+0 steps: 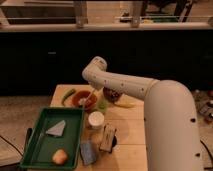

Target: Wipe red bowl with brush

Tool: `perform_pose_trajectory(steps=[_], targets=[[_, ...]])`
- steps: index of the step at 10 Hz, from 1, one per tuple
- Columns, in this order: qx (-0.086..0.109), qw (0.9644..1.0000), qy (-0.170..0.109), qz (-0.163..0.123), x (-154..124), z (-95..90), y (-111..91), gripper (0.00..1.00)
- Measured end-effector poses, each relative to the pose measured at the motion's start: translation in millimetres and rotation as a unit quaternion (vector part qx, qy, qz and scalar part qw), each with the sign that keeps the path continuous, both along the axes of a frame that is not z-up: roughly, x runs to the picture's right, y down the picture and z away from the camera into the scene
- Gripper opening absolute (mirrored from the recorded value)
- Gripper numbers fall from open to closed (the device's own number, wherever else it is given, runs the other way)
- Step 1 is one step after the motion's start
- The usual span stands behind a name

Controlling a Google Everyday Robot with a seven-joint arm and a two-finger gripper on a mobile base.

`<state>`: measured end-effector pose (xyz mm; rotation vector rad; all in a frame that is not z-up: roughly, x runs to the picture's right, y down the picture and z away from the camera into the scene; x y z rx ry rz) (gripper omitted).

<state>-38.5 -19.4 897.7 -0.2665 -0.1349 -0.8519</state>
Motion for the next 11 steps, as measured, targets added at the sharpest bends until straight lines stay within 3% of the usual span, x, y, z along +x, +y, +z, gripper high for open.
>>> perform_pose_trajectory(steps=[5,11], targets=[[0.018,0.9987,0.045,0.019,31.9,4.9,-10.6,0.09],[0.029,0.9953,0.076,0.052,35.8,21.6,-29.8,0.09]])
